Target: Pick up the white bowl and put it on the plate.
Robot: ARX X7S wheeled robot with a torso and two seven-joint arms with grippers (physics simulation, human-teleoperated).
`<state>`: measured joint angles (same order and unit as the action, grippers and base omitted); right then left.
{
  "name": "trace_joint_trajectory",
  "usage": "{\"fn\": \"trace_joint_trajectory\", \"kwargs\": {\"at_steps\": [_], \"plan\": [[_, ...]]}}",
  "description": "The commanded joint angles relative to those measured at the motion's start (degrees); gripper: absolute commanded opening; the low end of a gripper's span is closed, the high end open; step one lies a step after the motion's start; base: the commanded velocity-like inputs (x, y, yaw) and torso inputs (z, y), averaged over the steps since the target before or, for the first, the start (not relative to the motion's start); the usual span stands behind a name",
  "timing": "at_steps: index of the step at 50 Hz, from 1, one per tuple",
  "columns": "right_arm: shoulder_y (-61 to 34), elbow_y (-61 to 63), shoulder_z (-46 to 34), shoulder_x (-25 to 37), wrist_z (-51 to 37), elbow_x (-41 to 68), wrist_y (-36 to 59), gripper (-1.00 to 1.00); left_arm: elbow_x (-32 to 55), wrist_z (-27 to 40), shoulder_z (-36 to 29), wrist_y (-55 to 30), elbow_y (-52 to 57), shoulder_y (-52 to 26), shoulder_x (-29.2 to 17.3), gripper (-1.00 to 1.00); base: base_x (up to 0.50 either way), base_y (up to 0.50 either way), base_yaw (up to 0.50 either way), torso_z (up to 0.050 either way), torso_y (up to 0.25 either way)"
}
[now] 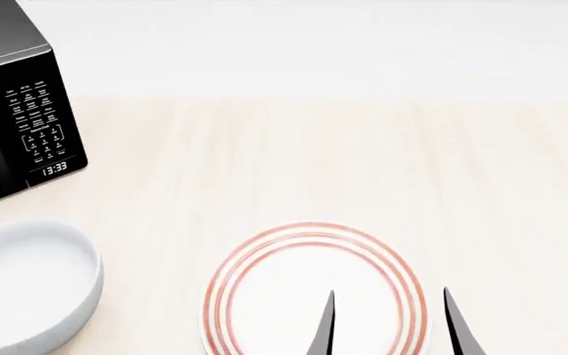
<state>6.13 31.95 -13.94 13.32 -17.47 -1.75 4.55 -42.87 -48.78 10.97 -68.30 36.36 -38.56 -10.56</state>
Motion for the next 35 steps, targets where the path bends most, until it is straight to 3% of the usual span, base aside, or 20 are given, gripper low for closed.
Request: {"fn": "trace_joint_trajectory", "kwargs": {"at_steps": [1,35], "plan": [[-0.11,-0.16,1.07,-0.85,0.81,-1.2,0.21,1.0,0.89,-2.29,4.43,-2.55,-10.38,-2.52,0.17,1.0,0.0,0.0,0.0,0.0,0.0],[-0.41,-0.79,0.0,0.03,-0.23,-0.68,-0.1,1.0,3.57,2.05,7.3,0.32,-18.17,-1.38,0.99,1.0,0.0,0.0,0.0,0.0,0.0]]}}
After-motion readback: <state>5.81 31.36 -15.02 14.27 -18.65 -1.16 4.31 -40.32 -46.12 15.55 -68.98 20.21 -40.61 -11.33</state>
